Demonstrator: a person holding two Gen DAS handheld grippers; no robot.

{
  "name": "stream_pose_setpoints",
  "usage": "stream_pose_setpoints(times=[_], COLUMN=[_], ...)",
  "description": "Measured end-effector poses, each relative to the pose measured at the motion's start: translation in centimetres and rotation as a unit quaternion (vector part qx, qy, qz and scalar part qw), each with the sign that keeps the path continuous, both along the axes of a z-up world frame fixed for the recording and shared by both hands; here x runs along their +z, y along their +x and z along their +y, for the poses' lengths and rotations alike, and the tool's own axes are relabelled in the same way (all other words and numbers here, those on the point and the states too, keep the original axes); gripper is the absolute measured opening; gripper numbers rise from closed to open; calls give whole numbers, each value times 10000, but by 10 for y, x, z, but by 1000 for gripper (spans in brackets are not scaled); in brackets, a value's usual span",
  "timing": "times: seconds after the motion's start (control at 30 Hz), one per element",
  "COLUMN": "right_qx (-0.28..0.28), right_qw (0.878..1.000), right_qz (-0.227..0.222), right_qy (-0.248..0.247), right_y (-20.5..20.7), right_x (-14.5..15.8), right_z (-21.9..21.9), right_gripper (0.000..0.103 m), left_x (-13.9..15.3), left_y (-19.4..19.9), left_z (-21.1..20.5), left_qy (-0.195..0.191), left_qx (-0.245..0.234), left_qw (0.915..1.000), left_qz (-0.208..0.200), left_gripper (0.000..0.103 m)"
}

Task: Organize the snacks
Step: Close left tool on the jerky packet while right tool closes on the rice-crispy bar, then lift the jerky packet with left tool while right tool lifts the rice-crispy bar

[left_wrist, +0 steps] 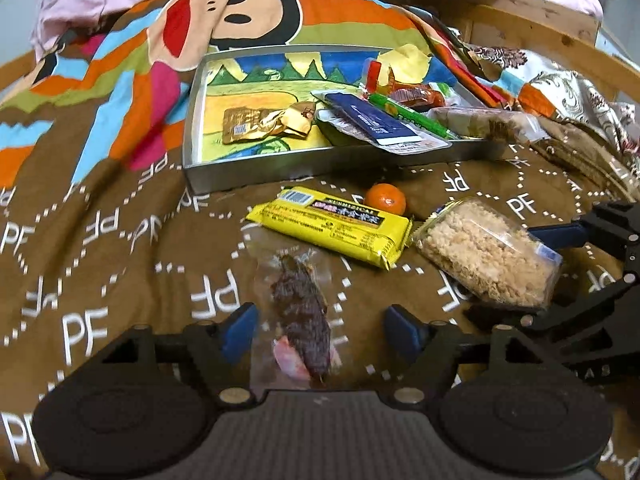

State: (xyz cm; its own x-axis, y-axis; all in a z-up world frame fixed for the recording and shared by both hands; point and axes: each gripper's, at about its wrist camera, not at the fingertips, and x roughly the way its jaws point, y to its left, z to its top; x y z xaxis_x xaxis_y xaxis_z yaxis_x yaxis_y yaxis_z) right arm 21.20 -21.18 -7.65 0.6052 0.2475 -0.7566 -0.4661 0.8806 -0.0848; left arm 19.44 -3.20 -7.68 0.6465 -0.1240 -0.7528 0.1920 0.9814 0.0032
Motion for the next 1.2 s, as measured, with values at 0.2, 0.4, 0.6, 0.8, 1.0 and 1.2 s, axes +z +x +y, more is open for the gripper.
stream_pose_setpoints(times=[0.2, 0.4, 0.6, 0.8, 1.0, 1.2], right_qx=[-140, -155, -112, -61, 45, 49], right_qw=[9997, 9995, 9997, 9995, 9968, 9955], right_qz=[109, 44, 15, -285, -790, -936], right_qy=[187, 268, 210, 94, -120, -125], right_y=[7, 3, -2, -11, -24, -26], right_x=[-3, -1, 2, 11, 22, 26], right_z=[-2, -2, -1, -1, 1, 0], right_gripper=[86, 74, 73, 73, 73, 73], left_x=[-2, -2, 0, 4, 11, 18], left_y=[5, -3, -13, -23, -39, -49], left_z=[6, 7, -1, 3, 7, 4], left_qy=[21, 212, 388, 160, 35, 130], left_qx=[157, 154, 100, 219, 360, 341], left_qw=[9999, 9995, 9988, 9993, 9986, 9980], left_qz=[-63, -191, -291, -261, -384, -516], left_gripper=[63, 46, 41, 40, 35, 30])
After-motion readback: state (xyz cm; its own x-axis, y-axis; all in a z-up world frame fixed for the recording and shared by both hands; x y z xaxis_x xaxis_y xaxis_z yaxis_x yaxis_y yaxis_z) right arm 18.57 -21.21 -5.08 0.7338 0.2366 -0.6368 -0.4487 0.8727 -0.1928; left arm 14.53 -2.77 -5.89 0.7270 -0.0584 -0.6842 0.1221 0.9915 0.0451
